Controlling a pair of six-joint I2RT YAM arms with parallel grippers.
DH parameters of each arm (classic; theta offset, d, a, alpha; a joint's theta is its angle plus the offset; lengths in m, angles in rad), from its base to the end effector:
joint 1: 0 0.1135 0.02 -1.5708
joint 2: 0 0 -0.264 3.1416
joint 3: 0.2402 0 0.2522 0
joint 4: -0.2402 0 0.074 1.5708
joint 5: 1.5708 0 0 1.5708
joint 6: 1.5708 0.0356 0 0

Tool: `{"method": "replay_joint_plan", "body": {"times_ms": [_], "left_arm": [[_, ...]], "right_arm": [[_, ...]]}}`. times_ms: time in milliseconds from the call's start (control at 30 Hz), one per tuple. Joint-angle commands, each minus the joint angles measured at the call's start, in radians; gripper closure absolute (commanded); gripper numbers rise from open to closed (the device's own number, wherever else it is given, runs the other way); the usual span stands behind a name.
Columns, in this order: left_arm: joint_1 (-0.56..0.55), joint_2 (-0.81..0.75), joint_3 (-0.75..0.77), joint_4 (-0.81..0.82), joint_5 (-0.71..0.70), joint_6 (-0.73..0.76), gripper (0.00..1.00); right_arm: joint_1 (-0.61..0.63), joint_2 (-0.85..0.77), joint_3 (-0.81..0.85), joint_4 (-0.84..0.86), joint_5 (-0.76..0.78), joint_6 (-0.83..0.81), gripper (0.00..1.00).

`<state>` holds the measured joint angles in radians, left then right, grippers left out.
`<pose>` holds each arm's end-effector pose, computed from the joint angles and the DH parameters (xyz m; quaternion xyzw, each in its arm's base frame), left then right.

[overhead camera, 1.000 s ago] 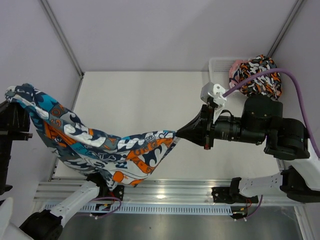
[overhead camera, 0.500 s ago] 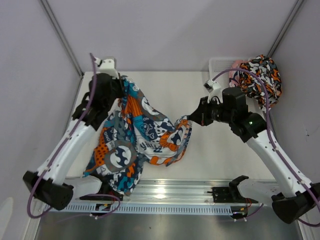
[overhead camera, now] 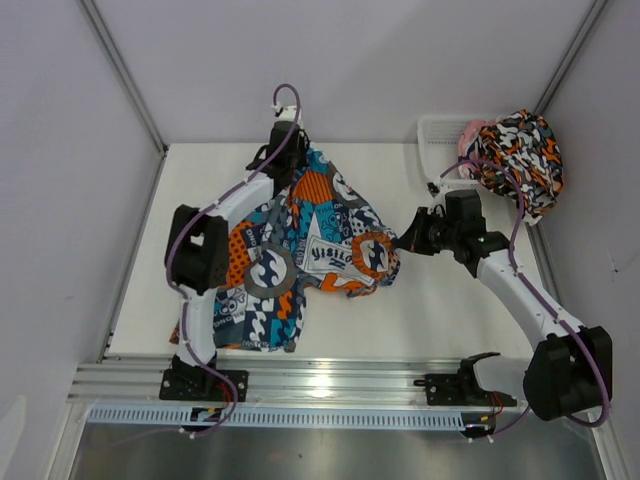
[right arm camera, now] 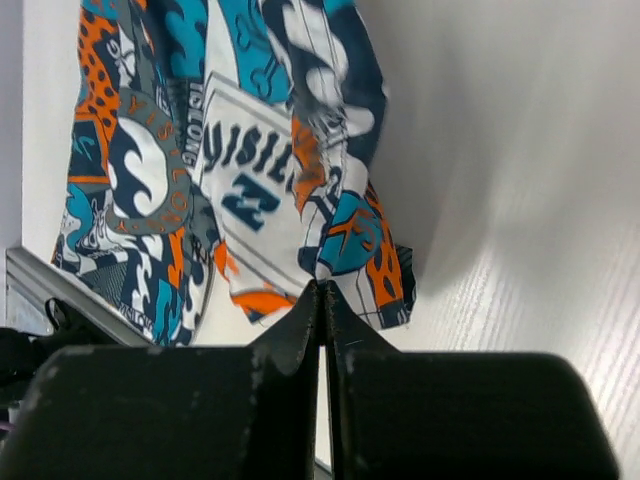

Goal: Fold and stack the shorts
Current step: Flatten the shorts out

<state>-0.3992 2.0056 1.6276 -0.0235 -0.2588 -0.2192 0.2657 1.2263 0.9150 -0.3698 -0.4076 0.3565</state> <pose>0.4465 -0.1785 0.2759 0.0034 0.8300 -0.0640 0.5541 0.2523 0.0833 0.2769 -0.0469 0.8870 0.3029 0.3453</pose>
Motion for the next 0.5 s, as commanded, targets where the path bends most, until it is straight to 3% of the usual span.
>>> {"method": "replay_joint_plan", "body": {"times_ms": [0,33,167,367,467], "left_arm": [[0.008,0.12,0.233,-0.008,0.043,-0.012,1.0],[0.008,0.206,0.377,-0.039,0.044,-0.011,1.0],[0.008,0.367,0.62,-0.147,0.053,0.009,1.0],[0.01,0.418,0.624,-0.075,0.072,0.014,1.0],[0.011,0.423,0.601,-0.023,0.082,0.014,1.0]], "right_arm": [[0.004,-0.048,0.007,0.013,0.055,0.07,1.0],[0.016,-0.071,0.016,-0.035,0.097,0.102,1.0],[0.084,-0.135,0.013,-0.103,0.183,0.195,1.0],[-0.048,-0.045,-0.022,-0.011,0.174,0.23,1.0],[-0.121,0.011,-0.001,0.051,0.254,0.217,1.0]]}}
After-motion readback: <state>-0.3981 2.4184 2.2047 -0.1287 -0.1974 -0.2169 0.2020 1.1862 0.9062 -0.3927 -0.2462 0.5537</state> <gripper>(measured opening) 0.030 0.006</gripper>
